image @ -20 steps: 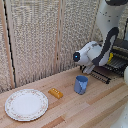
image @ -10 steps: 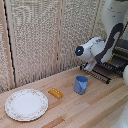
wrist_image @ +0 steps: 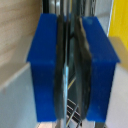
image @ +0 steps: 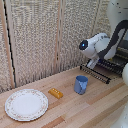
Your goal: Please reach out your grabber to the yellow dish. Tenderly grip the yellow dish using your grabber. Set the yellow dish on the baking sheet. Posit your grabber on the rim of the baking sheet carrying the yellow dish. Mindfully slide the baking sheet with the yellow dish into the oven. Let go of your grabber's hold on the baking sheet's edge when it is entirely in the oven.
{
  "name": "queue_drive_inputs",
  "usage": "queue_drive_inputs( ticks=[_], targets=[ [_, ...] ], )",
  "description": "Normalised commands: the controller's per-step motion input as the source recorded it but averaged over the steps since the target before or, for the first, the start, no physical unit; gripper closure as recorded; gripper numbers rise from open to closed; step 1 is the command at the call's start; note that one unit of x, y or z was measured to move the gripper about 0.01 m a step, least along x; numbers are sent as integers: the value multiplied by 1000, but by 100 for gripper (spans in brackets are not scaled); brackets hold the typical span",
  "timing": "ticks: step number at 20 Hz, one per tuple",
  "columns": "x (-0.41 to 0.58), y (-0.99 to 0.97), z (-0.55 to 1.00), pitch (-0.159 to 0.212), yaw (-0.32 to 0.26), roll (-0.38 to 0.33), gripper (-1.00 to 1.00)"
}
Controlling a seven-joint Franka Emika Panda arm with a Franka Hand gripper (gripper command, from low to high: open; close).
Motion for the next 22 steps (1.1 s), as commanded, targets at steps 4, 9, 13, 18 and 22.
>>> queue_drive_inputs(
  ticks=[4, 9, 13, 18, 22],
  targets=[
    [175, -1000, 178, 26, 0, 19, 100],
    [194, -992, 104, -21, 0, -43, 100],
    [103, -689, 112, -76, 26, -98, 100],
    [-21, -309, 177, -138, 38, -64, 100],
    [-156, -7, 134, -128, 2, -2, -100]
  ],
)
